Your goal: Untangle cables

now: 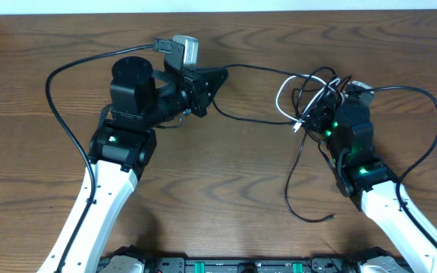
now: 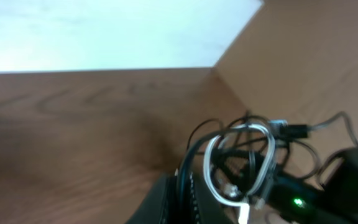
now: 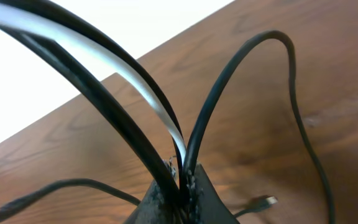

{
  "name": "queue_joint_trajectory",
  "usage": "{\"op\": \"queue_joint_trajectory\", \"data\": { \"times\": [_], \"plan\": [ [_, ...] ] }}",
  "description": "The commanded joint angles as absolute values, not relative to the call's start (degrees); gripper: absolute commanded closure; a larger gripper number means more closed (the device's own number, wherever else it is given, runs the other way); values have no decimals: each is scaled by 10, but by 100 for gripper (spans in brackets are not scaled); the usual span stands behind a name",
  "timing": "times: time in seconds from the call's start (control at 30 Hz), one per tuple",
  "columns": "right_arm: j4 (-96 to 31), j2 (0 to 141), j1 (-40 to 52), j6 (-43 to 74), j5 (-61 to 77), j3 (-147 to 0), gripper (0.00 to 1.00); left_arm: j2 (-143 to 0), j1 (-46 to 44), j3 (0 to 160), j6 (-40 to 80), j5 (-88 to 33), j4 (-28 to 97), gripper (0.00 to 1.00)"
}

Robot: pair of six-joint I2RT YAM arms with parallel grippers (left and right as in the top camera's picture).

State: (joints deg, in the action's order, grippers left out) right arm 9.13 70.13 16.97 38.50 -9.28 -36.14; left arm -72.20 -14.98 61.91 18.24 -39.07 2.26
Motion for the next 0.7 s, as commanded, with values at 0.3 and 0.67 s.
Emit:
{"op": "queue_joint_trajectory", "data": {
  "times": [0.3, 0.67],
  "plan": [
    [330, 703, 166, 187, 346, -359, 92, -734, -166, 639, 187, -349, 141, 63],
    [133, 703, 155, 15, 213, -359, 99, -733, -168, 639, 187, -368, 141, 58]
  ]
}}
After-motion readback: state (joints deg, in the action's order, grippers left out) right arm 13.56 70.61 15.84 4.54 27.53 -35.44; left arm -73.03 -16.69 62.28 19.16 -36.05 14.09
